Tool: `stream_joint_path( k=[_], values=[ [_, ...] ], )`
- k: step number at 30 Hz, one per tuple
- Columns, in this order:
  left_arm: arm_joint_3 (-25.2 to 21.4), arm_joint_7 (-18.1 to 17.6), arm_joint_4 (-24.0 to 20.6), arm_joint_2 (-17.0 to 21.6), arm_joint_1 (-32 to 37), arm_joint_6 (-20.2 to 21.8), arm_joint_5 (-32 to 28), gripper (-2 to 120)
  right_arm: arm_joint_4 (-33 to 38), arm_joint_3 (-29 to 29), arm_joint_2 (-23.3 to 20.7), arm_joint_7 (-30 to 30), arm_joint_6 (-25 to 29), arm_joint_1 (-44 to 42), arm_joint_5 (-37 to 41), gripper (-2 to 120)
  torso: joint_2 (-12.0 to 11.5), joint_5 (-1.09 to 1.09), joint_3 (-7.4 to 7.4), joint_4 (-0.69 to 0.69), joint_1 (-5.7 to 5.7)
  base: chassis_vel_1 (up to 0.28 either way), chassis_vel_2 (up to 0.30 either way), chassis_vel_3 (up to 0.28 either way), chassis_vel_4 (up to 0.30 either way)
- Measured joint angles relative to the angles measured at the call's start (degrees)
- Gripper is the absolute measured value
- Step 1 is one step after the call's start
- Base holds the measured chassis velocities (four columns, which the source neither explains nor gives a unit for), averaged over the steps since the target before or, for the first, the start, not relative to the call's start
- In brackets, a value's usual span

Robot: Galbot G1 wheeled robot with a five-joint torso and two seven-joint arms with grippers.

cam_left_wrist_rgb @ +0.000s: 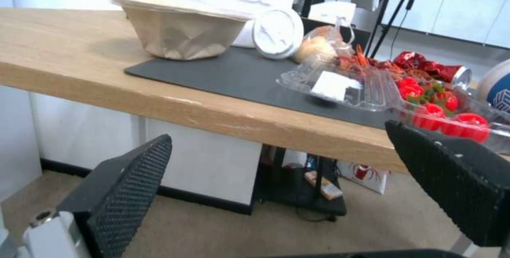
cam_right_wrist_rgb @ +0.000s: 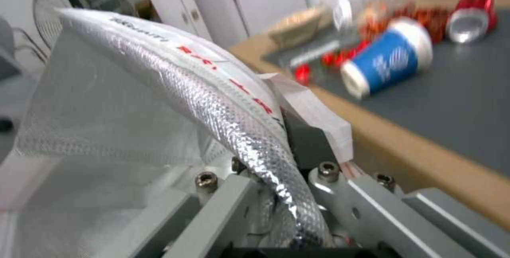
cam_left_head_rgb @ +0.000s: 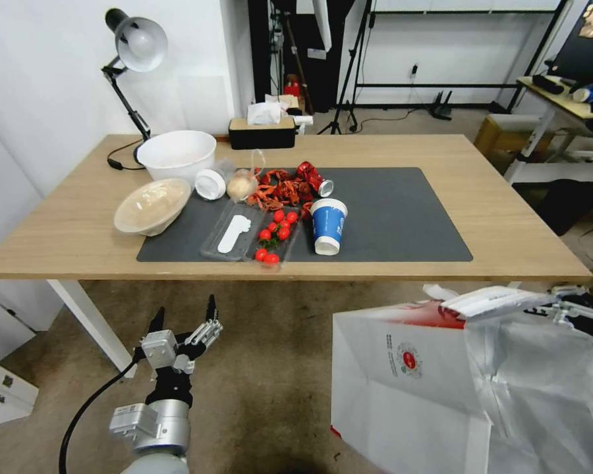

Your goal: Pick up the food delivery bag from the floor and place it on the table.

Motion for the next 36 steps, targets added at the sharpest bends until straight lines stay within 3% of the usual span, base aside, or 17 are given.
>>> stream_joint_path(
  k=[8, 19, 23, 36],
  values=[
    [-0.1, -0.4, -0.4, -0.3, 0.1, 0.0, 0.2, 100, 2.3, 1.1, -0.6, 6.0, -1.6, 0.8, 13.8, 0, 0.0, -0.01, -0.01, 0.01, -0.01, 0.000, 0.000, 0.000, 0.000],
    [-0.6, -0.9, -0.6, -0.1, 0.4, -0.2, 0.3, 100, 4.6, -0.2, 0.3, 12.3, -0.7, 2.1, 23.7, 0, 0.0, -0.01, -0.01, 0.00, -0.01, 0.000, 0.000, 0.000, 0.000],
    [-0.7, -0.9, -0.7, -0.1, 0.6, -0.4, 0.3, 100, 7.0, -1.4, 1.6, 17.1, 0.9, 2.9, 31.1, 0, 0.0, -0.01, -0.02, 0.00, -0.01, 0.000, 0.000, 0.000, 0.000],
    [-0.6, -1.3, -0.8, 0.1, 0.7, -0.6, 0.5, 100, 12.8, -2.9, 4.7, 34.1, 9.5, 4.4, 39.2, 0, 0.0, -0.01, -0.02, 0.01, -0.02, 0.000, 0.000, 0.000, 0.000]
  ],
)
